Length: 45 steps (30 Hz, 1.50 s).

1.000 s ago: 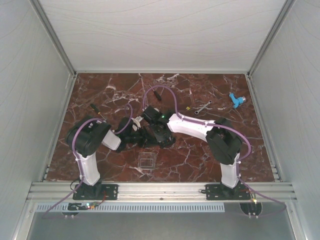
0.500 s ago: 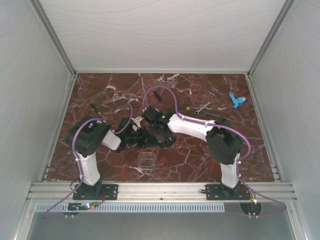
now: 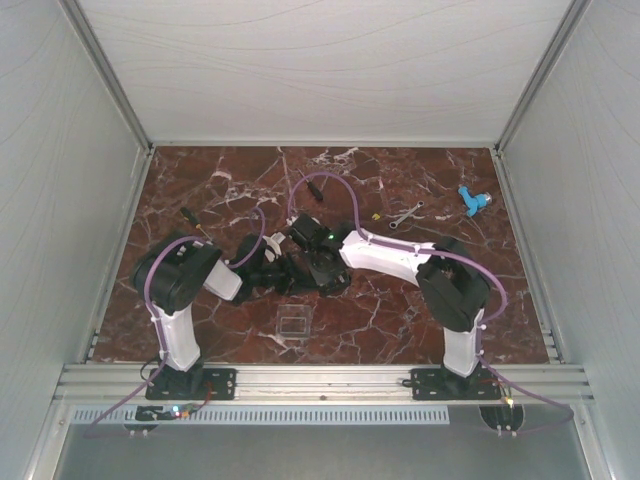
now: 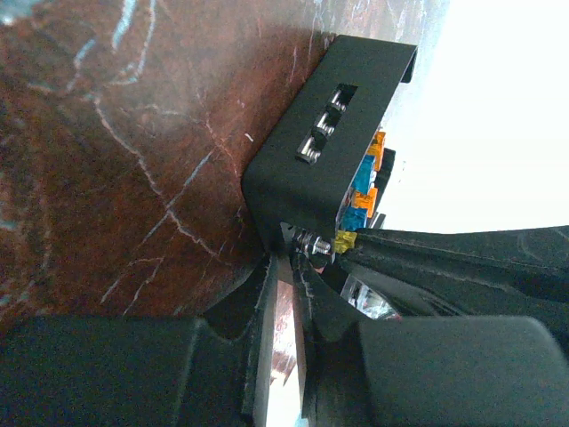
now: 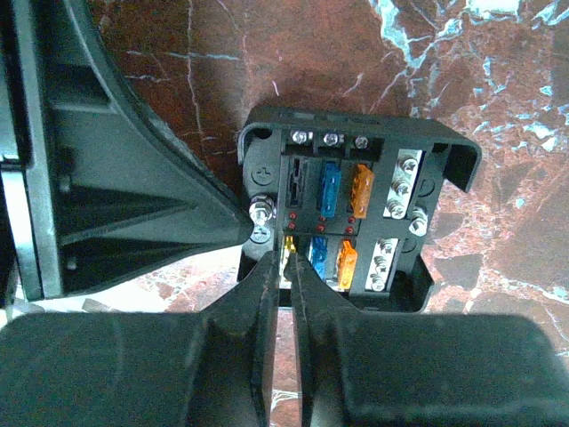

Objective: Snap on the fuse box
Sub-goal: Install the fuse at the fuse box base, then pick up the fuse from the center of the board.

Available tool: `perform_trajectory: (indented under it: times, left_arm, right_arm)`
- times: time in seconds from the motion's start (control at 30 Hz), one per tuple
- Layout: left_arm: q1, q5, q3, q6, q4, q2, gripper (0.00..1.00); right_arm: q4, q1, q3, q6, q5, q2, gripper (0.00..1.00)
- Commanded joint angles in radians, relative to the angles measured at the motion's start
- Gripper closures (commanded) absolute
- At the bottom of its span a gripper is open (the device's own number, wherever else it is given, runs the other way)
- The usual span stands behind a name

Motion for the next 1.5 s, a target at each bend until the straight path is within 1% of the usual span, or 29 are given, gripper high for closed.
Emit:
perform_trajectory:
  times: [0.0, 0.1, 0.27, 0.33, 0.43, 0.5, 0.63, 0.73, 0.83, 0.97, 1.07, 1.13, 1.2, 1.27, 1.33, 1.47]
  left_arm:
    - [-0.032, -0.015, 0.001, 0.013, -0.009, -0.019, 0.90]
    - [-0.046, -0.020, -0.002, 0.014, -0.016, -0.040, 0.90]
    - [-0.083, -0.062, -0.005, 0.031, -0.093, -0.097, 0.88]
    - [-0.098, -0.075, -0.008, 0.031, -0.103, -0.112, 0.88]
    - [-0.114, -0.085, -0.017, 0.027, -0.109, -0.137, 0.87]
    - [-0.123, -0.099, -0.021, 0.030, -0.121, -0.157, 0.85]
    - [-0.127, -0.133, -0.021, 0.066, -0.195, -0.219, 0.74]
    - [-0.124, -0.178, -0.018, 0.109, -0.273, -0.285, 0.66]
    - [-0.117, -0.246, -0.003, 0.173, -0.381, -0.358, 0.52]
    - [-0.090, -0.343, 0.018, 0.277, -0.502, -0.460, 0.39]
    - [-0.071, -0.434, 0.026, 0.342, -0.572, -0.535, 0.21]
    - [-0.065, -0.502, 0.029, 0.390, -0.606, -0.577, 0.14]
    - [-0.063, -0.584, 0.037, 0.428, -0.645, -0.601, 0.08]
    - [-0.060, -0.637, 0.045, 0.455, -0.677, -0.606, 0.02]
    - [-0.055, -0.663, 0.039, 0.467, -0.683, -0.605, 0.00]
    - [-0.042, -0.682, 0.023, 0.473, -0.673, -0.603, 0.00]
  right_arm:
    - [-0.017, 0.030, -0.083, 0.021, -0.065, 0.009, 0.91]
    - [0.015, 0.031, -0.075, 0.016, -0.047, -0.112, 0.80]
    - [0.074, 0.028, -0.090, 0.000, 0.022, -0.235, 0.72]
    - [0.087, 0.015, -0.097, -0.013, 0.040, -0.270, 0.67]
    - [0.087, -0.040, -0.100, -0.036, 0.062, -0.300, 0.61]
    - [0.091, -0.104, -0.101, -0.057, 0.075, -0.308, 0.58]
    - [0.110, -0.232, -0.082, -0.084, 0.092, -0.277, 0.53]
    - [0.155, -0.309, -0.071, -0.101, 0.129, -0.239, 0.49]
    - [0.205, -0.387, -0.046, -0.105, 0.148, -0.181, 0.48]
    - [0.295, -0.446, -0.016, -0.112, 0.187, -0.094, 0.50]
    - [0.329, -0.481, 0.052, -0.113, 0.205, -0.012, 0.52]
    - [0.331, -0.497, 0.104, -0.109, 0.208, 0.046, 0.53]
    - [0.336, -0.509, 0.152, -0.110, 0.217, 0.096, 0.55]
    - [0.343, -0.515, 0.191, -0.112, 0.228, 0.138, 0.56]
    - [0.336, -0.521, 0.234, -0.113, 0.231, 0.181, 0.57]
    - [0.297, -0.535, 0.300, -0.104, 0.236, 0.250, 0.59]
